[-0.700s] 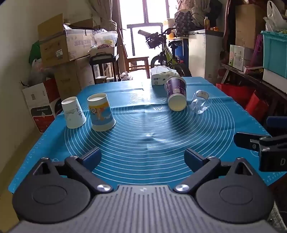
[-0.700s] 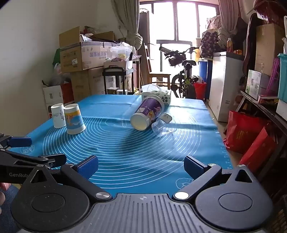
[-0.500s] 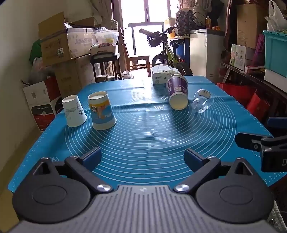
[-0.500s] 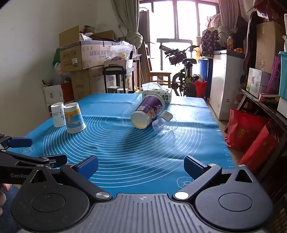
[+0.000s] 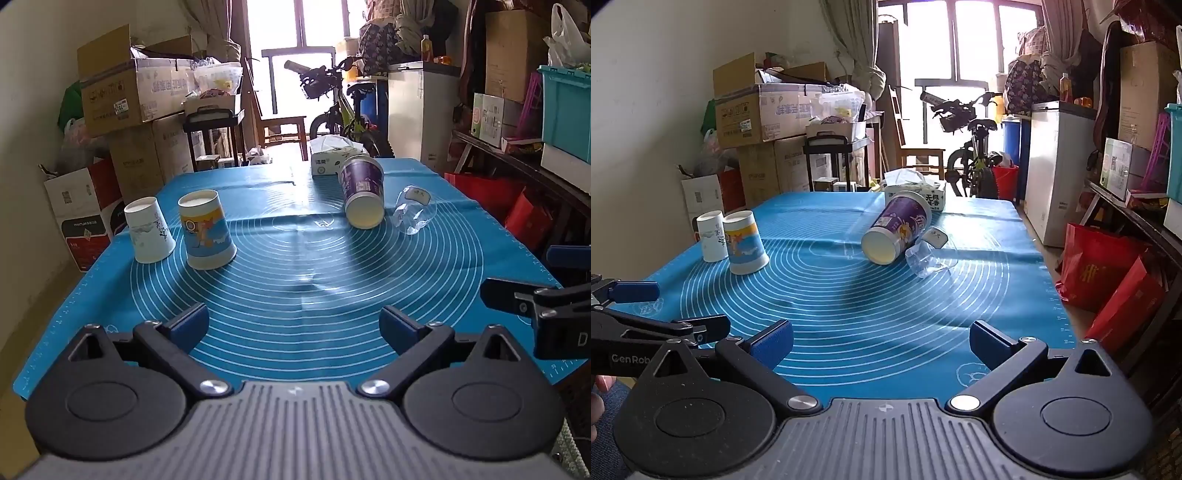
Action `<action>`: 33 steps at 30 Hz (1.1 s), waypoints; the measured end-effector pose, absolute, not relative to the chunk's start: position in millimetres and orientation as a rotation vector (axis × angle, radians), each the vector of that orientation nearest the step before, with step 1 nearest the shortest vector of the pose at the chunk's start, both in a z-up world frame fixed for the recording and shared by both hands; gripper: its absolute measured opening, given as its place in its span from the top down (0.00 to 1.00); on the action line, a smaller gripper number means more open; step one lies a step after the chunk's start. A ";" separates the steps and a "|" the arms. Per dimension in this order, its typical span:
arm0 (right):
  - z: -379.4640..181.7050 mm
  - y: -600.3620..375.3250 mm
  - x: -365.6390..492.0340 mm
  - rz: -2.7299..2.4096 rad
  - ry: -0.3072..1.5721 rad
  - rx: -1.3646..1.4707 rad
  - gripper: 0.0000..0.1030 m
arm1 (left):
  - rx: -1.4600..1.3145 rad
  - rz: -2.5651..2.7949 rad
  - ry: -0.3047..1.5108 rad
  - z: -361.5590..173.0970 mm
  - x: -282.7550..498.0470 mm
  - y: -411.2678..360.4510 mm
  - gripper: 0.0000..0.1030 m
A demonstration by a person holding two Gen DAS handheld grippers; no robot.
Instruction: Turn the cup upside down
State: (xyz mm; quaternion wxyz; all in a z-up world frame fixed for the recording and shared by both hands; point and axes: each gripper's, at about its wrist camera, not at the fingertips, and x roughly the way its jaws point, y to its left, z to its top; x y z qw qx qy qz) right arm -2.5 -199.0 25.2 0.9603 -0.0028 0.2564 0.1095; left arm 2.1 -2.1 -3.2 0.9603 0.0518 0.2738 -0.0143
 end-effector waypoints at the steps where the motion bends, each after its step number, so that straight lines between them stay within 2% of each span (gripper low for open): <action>1: 24.9 -198.5 -3.3 0.223 0.518 -0.008 0.00 | 0.108 -0.029 0.553 -2.8 1.9 -2.7 0.05; 33: 27.4 -197.5 -0.9 0.228 0.517 -0.018 0.00 | 0.114 -0.035 0.549 -3.7 3.8 -3.2 0.05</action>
